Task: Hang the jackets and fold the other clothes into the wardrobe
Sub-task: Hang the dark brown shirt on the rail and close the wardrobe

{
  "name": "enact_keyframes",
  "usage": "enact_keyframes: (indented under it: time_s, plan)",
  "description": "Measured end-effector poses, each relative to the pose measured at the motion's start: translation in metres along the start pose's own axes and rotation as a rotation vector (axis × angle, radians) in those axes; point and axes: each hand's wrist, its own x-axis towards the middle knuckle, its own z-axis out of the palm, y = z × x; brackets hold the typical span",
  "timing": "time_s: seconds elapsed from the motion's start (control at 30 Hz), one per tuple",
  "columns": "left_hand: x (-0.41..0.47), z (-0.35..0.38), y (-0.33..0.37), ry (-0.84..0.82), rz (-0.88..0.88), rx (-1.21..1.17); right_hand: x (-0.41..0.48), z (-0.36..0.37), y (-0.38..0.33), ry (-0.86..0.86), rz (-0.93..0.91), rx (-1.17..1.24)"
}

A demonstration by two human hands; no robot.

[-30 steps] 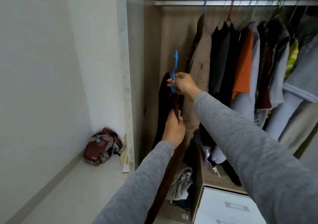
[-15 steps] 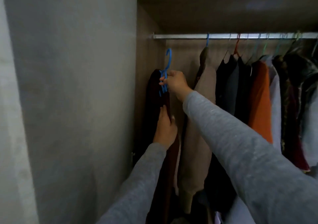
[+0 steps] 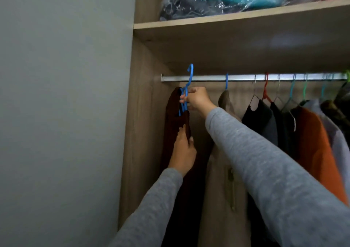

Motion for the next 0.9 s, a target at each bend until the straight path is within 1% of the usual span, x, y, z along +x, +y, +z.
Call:
enact_keyframes:
  time_s: [0.17,0.33,0.43,0.53,0.7,0.9]
  plan:
    - [0.046,0.013,-0.019,-0.024,0.038,-0.077,0.052,0.001,0.013,0.017,0.010,0.011]
    - [0.107,0.015,-0.030,-0.071,0.095,-0.102,0.108,-0.003,0.011,0.139,-0.049,-0.009]
    - [0.124,0.018,-0.042,-0.129,0.080,-0.093,0.126,-0.009,0.026,0.164,-0.034,-0.066]
    - [0.141,0.019,-0.044,-0.176,0.055,-0.097,0.142,-0.013,0.034,0.211,-0.043,-0.067]
    - [0.159,0.023,-0.045,-0.174,0.080,-0.083,0.178,-0.018,0.038,0.244,-0.061,-0.132]
    - [0.159,0.030,-0.055,-0.158,0.082,-0.049,0.172,-0.014,0.059,0.243,-0.042,-0.109]
